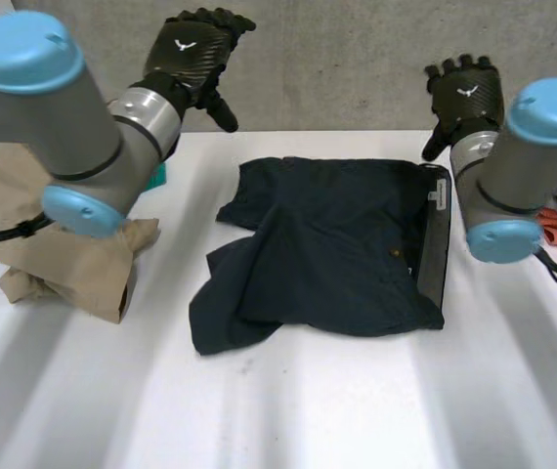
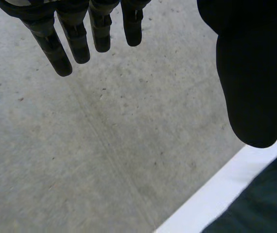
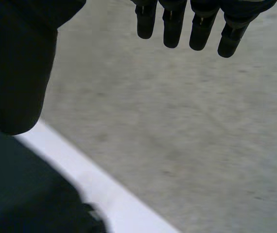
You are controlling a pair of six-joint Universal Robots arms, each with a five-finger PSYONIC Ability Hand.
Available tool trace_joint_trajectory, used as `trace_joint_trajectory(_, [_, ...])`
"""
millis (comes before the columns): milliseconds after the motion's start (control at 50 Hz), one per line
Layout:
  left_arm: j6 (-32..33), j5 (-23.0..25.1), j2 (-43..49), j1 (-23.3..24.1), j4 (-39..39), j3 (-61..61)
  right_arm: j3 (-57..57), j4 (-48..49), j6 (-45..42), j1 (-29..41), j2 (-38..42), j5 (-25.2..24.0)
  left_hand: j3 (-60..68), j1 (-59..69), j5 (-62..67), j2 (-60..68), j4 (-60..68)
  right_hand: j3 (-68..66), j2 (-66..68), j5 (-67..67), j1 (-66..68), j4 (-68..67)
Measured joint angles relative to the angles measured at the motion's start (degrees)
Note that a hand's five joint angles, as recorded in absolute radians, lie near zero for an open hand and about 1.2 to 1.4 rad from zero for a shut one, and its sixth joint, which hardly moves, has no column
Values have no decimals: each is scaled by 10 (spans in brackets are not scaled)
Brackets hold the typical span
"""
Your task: Fold the laundry.
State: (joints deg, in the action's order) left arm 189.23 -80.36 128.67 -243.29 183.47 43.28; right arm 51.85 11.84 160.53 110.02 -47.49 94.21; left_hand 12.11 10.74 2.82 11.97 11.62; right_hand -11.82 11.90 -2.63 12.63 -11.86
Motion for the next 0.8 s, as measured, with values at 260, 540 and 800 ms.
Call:
trace_joint_trajectory(260, [51,-28,-259,5,-89,424,324,-185,-119,-38,-249,-207,94,111,90,95,101,-75,73,-70,67,-73])
trace_joint_trajectory(540, [-42,-35,-237,25,-22,606,540,-51,-177,-54,-243,-243,159,175,158,161,168,-154,154,-153,146,-157])
trace_joint_trajectory(800, [-30,-75,-137,32,49,569,538,81,-169,-54,-167,-229,222,244,216,222,229,-552,548,-541,495,-562])
